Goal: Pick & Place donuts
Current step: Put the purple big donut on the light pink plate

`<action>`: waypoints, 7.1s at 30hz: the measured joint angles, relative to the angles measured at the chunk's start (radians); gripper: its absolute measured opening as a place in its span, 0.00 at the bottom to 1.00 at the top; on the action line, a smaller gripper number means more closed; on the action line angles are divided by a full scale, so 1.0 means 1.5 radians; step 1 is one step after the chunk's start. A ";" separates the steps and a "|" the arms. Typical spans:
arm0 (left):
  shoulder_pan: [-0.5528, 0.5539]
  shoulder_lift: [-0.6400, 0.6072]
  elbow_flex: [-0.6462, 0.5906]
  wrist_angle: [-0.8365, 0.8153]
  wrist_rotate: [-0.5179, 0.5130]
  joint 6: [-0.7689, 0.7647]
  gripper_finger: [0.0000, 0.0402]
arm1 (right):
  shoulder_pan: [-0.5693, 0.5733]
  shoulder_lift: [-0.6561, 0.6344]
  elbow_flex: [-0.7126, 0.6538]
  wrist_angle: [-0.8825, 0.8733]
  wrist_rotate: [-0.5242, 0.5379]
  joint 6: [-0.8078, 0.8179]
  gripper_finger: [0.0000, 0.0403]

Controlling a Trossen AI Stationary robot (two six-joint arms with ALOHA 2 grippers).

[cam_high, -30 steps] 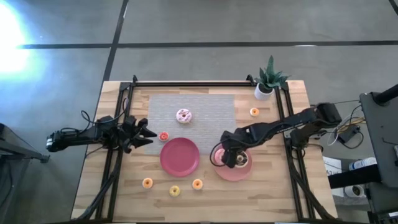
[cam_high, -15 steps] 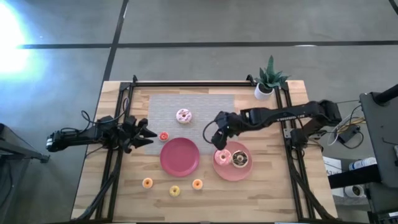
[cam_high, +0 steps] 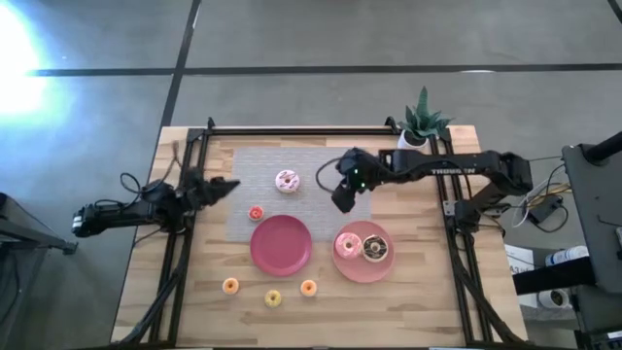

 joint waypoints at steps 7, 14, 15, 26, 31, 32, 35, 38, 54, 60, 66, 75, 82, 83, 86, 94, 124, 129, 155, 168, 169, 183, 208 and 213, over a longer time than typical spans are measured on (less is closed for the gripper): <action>0.001 0.002 0.000 0.044 -0.175 0.029 0.41 | -0.088 0.005 -0.001 0.043 -0.043 -0.017 0.56; 0.004 0.060 0.025 0.125 -0.196 0.014 0.41 | -0.132 0.005 -0.001 0.084 -0.045 0.051 0.56; 0.004 0.081 0.040 0.136 -0.183 0.020 0.41 | -0.135 0.006 -0.001 0.098 -0.045 0.053 0.56; 0.080 0.462 0.200 -0.103 -0.136 0.084 0.41 | -0.158 0.011 -0.001 0.150 -0.047 0.058 0.56; 0.210 0.603 0.252 -0.097 0.060 0.073 0.41 | -0.156 0.011 -0.001 0.149 -0.047 0.055 0.56; 0.239 0.634 0.264 -0.114 0.097 0.079 0.41 | -0.156 0.011 -0.001 0.150 -0.047 0.055 0.56; 0.320 0.723 0.326 -0.180 0.189 0.106 0.41 | -0.157 0.011 -0.001 0.148 -0.046 0.054 0.56; 0.359 0.791 0.399 -0.254 0.227 0.170 0.41 | -0.157 0.008 -0.001 0.143 -0.045 0.050 0.56; 0.360 1.034 0.628 -0.486 0.247 0.391 0.51 | -0.157 0.007 -0.001 0.120 -0.027 0.017 0.56; 0.354 1.051 0.630 -0.462 0.297 0.407 0.51 | -0.157 0.007 -0.001 0.112 -0.027 0.003 0.56; 0.352 1.071 0.627 -0.464 0.279 0.423 0.51 | -0.159 0.007 -0.001 0.112 -0.027 -0.005 0.56; 0.345 1.105 0.627 -0.450 0.273 0.434 0.51 | -0.164 0.007 -0.001 0.112 -0.027 -0.018 0.56; 0.311 1.120 0.629 -0.434 0.224 0.455 0.46 | -0.166 0.007 -0.001 0.110 -0.027 -0.020 0.56; 0.306 1.119 0.629 -0.433 0.215 0.456 0.44 | -0.166 0.007 -0.001 0.106 -0.027 -0.020 0.56; 0.299 1.115 0.628 -0.424 0.206 0.456 0.37 | -0.166 0.006 -0.001 0.101 -0.027 -0.021 0.56; 0.298 1.094 0.646 -0.426 0.197 0.484 0.09 | -0.166 0.006 -0.001 0.101 -0.027 -0.022 0.56; 0.000 0.891 0.605 -0.610 0.182 0.530 0.02 | -0.165 -0.040 -0.001 -0.002 -0.034 -0.090 0.56; -0.041 0.911 0.585 -0.535 0.179 0.479 0.02 | -0.165 -0.040 -0.001 -0.024 -0.037 -0.129 0.56; 0.001 1.154 0.904 -0.441 0.175 0.695 0.02 | -0.136 -0.297 -0.268 0.034 -0.183 0.086 0.56; 0.012 1.162 0.932 -0.337 0.119 0.711 0.02 | -0.095 -0.347 -0.406 0.319 -0.244 0.242 0.56; 0.013 1.162 0.932 -0.333 0.119 0.711 0.02 | -0.091 -0.343 -0.406 0.321 -0.244 0.242 0.56; 0.017 1.188 0.931 -0.300 0.120 0.695 0.02 | -0.080 -0.280 -0.407 0.381 -0.243 0.254 0.56; -0.009 1.186 0.931 -0.289 0.065 0.659 0.37 | -0.081 -0.276 -0.408 0.356 -0.238 0.234 0.04; -0.039 1.181 0.931 -0.349 0.015 0.644 0.48 | -0.081 -0.293 -0.408 0.314 -0.237 0.233 0.06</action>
